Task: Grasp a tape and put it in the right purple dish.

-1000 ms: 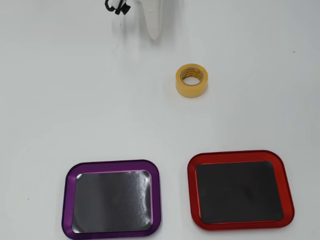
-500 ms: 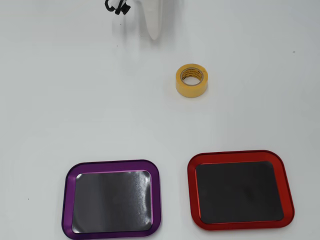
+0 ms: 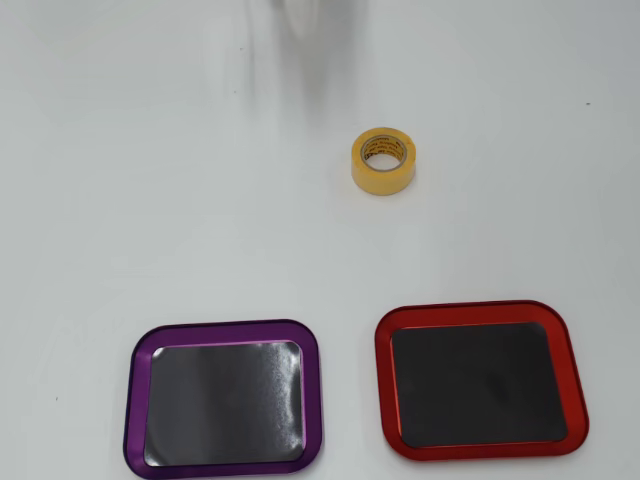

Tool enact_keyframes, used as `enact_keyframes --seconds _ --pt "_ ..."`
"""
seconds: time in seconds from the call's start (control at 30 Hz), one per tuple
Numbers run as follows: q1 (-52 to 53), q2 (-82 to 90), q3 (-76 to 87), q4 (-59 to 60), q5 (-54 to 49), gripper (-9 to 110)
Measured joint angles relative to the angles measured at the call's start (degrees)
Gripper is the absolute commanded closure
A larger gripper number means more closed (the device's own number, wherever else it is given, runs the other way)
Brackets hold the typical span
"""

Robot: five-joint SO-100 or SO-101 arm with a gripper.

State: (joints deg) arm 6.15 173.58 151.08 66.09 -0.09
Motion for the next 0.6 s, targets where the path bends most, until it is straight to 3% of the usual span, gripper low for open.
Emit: enact_keyframes --seconds 0.33,0.6 --pt "-5.71 -38.41 -19.78 -4.31 -0.26 85" --pt "-9.05 -57.83 -30.94 -4.39 -0.26 82"
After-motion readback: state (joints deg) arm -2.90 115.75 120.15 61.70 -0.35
